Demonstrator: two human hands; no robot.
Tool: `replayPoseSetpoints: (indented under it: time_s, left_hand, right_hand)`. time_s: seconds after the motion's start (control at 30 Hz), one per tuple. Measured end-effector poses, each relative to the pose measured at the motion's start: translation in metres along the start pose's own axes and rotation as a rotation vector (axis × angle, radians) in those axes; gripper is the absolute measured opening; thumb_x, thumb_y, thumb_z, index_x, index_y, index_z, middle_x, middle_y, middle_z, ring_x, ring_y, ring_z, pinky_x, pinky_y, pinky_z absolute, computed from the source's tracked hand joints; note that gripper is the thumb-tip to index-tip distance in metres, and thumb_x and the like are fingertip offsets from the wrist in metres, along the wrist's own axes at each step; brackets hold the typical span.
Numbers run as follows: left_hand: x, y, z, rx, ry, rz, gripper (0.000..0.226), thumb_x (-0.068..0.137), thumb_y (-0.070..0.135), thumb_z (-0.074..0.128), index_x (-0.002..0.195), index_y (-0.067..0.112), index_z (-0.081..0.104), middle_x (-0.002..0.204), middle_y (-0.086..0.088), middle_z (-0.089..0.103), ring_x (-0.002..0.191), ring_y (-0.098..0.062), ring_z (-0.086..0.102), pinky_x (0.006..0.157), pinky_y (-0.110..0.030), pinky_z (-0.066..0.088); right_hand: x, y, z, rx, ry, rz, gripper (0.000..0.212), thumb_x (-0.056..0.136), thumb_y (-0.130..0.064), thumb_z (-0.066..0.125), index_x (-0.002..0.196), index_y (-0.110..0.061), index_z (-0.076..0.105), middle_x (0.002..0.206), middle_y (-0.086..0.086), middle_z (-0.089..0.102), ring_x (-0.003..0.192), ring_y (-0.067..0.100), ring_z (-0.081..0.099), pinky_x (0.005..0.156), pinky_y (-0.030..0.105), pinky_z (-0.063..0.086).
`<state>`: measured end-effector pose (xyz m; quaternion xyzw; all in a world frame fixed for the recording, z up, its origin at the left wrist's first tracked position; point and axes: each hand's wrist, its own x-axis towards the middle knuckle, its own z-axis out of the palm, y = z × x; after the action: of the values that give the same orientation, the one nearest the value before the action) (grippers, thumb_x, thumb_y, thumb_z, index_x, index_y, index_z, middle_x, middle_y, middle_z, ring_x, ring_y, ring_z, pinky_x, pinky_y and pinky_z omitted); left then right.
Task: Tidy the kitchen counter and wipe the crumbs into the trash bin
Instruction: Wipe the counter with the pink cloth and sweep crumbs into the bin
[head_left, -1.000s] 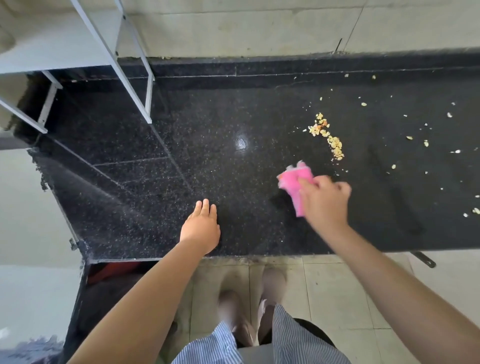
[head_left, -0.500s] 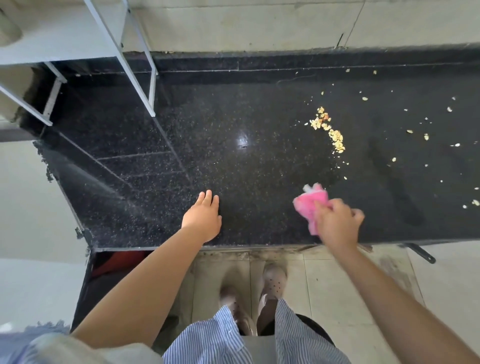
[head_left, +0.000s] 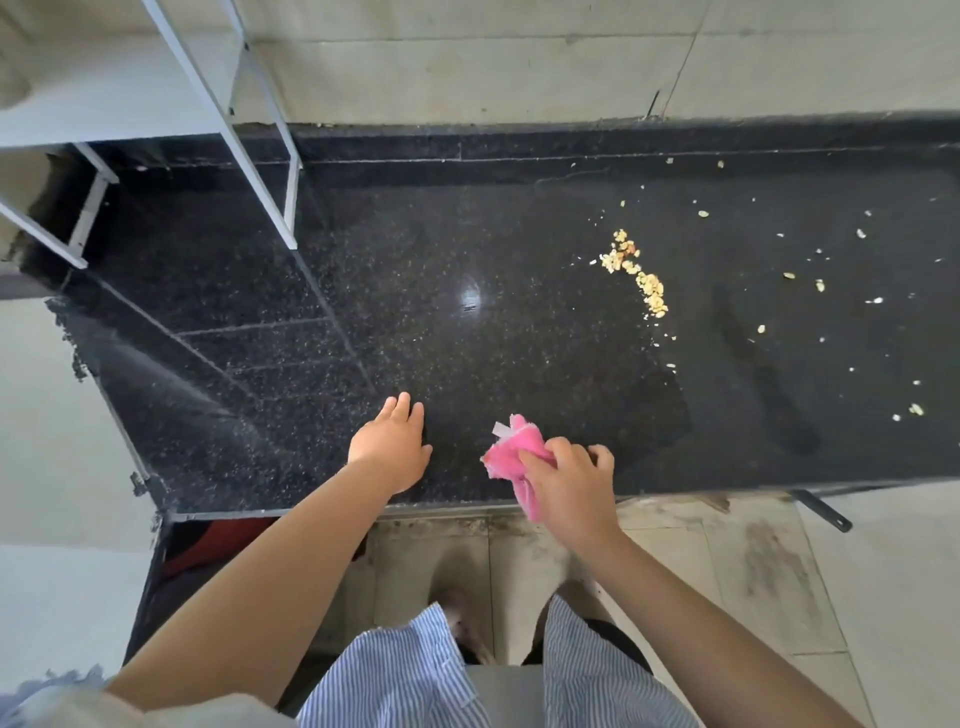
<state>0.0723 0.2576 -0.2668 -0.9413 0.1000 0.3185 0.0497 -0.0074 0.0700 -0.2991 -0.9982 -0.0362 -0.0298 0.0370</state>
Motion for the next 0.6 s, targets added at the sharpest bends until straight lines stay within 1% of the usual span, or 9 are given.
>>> replayPoseSetpoints:
  time_s: [0.13, 0.2, 0.27, 0.33, 0.4, 0.47, 0.5, 0.53, 0.6]
  left_hand:
    - [0.001, 0.019, -0.009, -0.002, 0.054, -0.077, 0.055, 0.101, 0.033, 0.031, 0.148, 0.007, 0.018, 0.158, -0.01, 0.01, 0.147, -0.023, 0.011, 0.115, -0.036, 0.025]
    - [0.001, 0.037, -0.012, -0.036, 0.092, -0.083, 0.056, 0.101, 0.032, 0.031, 0.149, 0.008, 0.015, 0.158, -0.009, 0.008, 0.147, -0.022, 0.008, 0.117, -0.036, 0.021]
    - [0.0, 0.057, -0.012, -0.089, 0.119, -0.074, 0.056, 0.101, 0.031, 0.031, 0.149, 0.008, 0.014, 0.159, -0.008, 0.007, 0.148, -0.021, 0.006, 0.118, -0.035, 0.019]
    - [-0.001, 0.08, -0.013, -0.136, 0.129, -0.068, 0.056, 0.101, 0.03, 0.031, 0.149, 0.009, 0.014, 0.159, -0.007, 0.006, 0.148, -0.02, 0.004, 0.118, -0.034, 0.018]
    - [0.0, 0.104, -0.013, -0.181, 0.139, -0.069, 0.055, 0.102, 0.029, 0.031, 0.15, 0.009, 0.013, 0.159, -0.005, 0.005, 0.148, -0.018, 0.003, 0.118, -0.033, 0.018]
    - [0.002, 0.127, -0.01, -0.236, 0.153, -0.083, 0.054, 0.102, 0.029, 0.029, 0.15, 0.009, 0.013, 0.159, -0.004, 0.005, 0.148, -0.017, 0.003, 0.118, -0.032, 0.019]
    - [0.002, 0.137, -0.009, -0.26, 0.165, -0.091, 0.053, 0.102, 0.028, 0.028, 0.15, 0.008, 0.014, 0.159, -0.004, 0.006, 0.148, -0.017, 0.003, 0.118, -0.031, 0.019]
    - [0.002, 0.146, -0.007, -0.278, 0.177, -0.1, 0.052, 0.103, 0.028, 0.026, 0.15, 0.008, 0.014, 0.159, -0.004, 0.006, 0.148, -0.017, 0.003, 0.118, -0.03, 0.019]
    - [0.004, 0.162, -0.004, -0.293, 0.189, -0.117, 0.051, 0.103, 0.026, 0.023, 0.15, 0.007, 0.014, 0.159, -0.005, 0.006, 0.148, -0.017, 0.003, 0.118, -0.029, 0.016]
  right_hand:
    - [-0.01, 0.073, -0.001, -0.04, -0.022, 0.061, 0.031, 0.046, -0.02, 0.085, 0.075, -0.021, 0.073, 0.065, 0.0, 0.061, 0.053, 0.02, 0.059, 0.076, 0.033, 0.029]
    - [-0.005, 0.122, -0.01, -0.072, -0.007, 0.167, 0.021, 0.054, -0.014, 0.074, 0.075, -0.019, 0.074, 0.067, 0.004, 0.06, 0.056, 0.025, 0.061, 0.072, 0.031, 0.023]
    - [0.009, 0.166, -0.021, -0.013, -0.068, 0.336, 0.018, 0.07, -0.011, 0.063, 0.084, -0.013, 0.075, 0.08, 0.013, 0.062, 0.068, 0.032, 0.061, 0.075, 0.033, 0.021]
    - [0.024, 0.195, -0.031, -0.026, -0.074, 0.459, 0.031, 0.087, -0.021, 0.046, 0.098, -0.008, 0.072, 0.096, 0.017, 0.06, 0.081, 0.034, 0.058, 0.084, 0.034, 0.021]
    - [0.031, 0.207, -0.037, 0.061, -0.018, 0.424, 0.05, 0.081, -0.031, 0.032, 0.094, -0.005, 0.072, 0.09, 0.019, 0.062, 0.074, 0.034, 0.06, 0.086, 0.04, 0.032]
    - [0.03, 0.196, -0.046, 0.14, 0.079, 0.271, 0.045, 0.075, -0.027, 0.036, 0.084, -0.007, 0.075, 0.075, 0.014, 0.063, 0.06, 0.029, 0.062, 0.074, 0.041, 0.044]
    - [0.026, 0.186, -0.047, 0.149, 0.132, 0.168, 0.039, 0.074, -0.025, 0.04, 0.082, -0.01, 0.075, 0.071, 0.01, 0.063, 0.057, 0.026, 0.061, 0.072, 0.036, 0.045]
    - [0.021, 0.176, -0.046, 0.18, 0.098, 0.079, 0.035, 0.075, -0.025, 0.042, 0.082, -0.014, 0.075, 0.072, 0.007, 0.063, 0.057, 0.023, 0.06, 0.073, 0.028, 0.043]
    - [0.009, 0.155, -0.041, 0.277, -0.078, -0.065, 0.019, 0.075, -0.029, 0.056, 0.081, -0.02, 0.072, 0.074, 0.001, 0.061, 0.063, 0.02, 0.057, 0.072, 0.016, 0.03]
